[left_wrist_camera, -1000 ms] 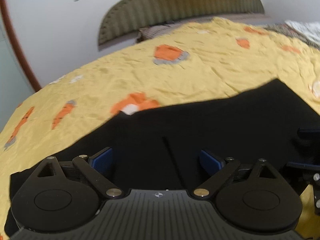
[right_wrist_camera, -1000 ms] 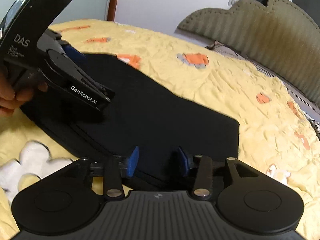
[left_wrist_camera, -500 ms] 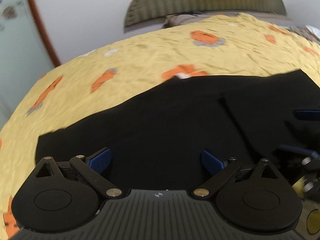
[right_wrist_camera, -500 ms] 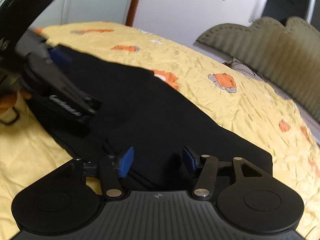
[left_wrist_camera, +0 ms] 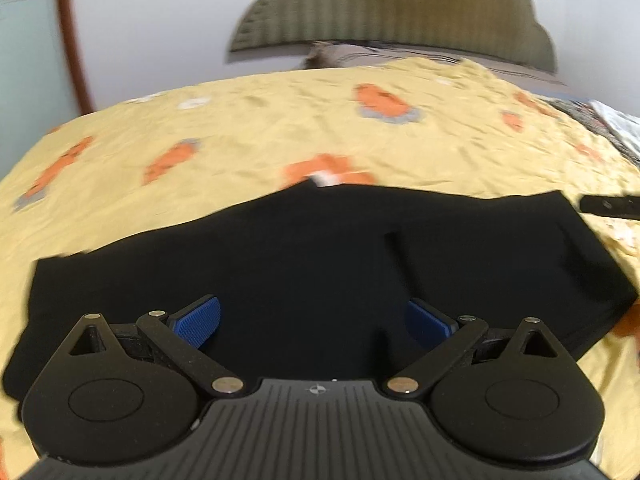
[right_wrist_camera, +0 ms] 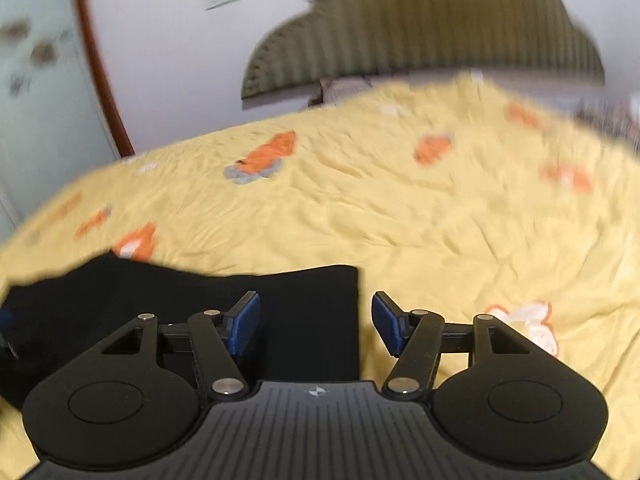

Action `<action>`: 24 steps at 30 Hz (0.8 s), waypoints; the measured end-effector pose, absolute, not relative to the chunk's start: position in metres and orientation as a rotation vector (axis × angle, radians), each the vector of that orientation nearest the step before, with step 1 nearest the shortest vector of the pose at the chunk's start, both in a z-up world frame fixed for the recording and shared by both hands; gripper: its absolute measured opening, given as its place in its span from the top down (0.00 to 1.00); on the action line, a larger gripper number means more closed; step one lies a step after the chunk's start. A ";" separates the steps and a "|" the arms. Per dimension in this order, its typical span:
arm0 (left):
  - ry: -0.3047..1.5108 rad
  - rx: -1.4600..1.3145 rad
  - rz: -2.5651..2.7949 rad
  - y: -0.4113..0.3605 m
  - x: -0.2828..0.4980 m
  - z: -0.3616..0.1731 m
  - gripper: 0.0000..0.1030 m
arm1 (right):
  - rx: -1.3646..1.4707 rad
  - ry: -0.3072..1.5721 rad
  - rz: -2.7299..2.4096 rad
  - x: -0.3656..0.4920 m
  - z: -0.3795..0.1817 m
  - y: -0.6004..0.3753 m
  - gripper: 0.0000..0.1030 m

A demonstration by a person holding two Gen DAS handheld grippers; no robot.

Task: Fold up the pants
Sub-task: 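Lower the folded edge onto the trousers and open the right gripper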

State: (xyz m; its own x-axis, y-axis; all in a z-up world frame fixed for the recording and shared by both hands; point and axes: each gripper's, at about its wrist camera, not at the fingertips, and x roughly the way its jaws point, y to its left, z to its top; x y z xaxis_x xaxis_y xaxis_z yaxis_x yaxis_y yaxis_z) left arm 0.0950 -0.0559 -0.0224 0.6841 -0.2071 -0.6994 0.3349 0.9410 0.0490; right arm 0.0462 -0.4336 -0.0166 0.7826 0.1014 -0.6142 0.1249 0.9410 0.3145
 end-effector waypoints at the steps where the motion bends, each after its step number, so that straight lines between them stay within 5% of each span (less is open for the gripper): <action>1: 0.758 0.188 -0.317 -0.068 0.097 -0.023 0.02 | 0.417 0.697 0.033 0.055 -0.022 -0.450 0.40; 7: 0.680 0.284 -0.363 -0.124 0.100 -0.034 0.02 | 0.689 0.762 0.242 0.093 -0.055 -0.493 0.42; 11: 0.678 0.376 -0.356 -0.149 0.108 -0.052 0.03 | 0.587 0.763 0.216 0.099 -0.058 -0.485 0.84; 13: 0.684 0.380 -0.350 -0.153 0.113 -0.056 0.02 | 0.559 0.730 0.204 0.095 -0.054 -0.482 0.88; 19: 0.691 0.319 -0.346 -0.155 0.123 -0.062 0.01 | 0.465 0.706 0.062 0.095 -0.055 -0.477 0.90; 24: 0.711 0.346 -0.352 -0.146 0.112 -0.053 0.01 | 0.530 0.695 0.054 0.061 -0.041 -0.484 0.77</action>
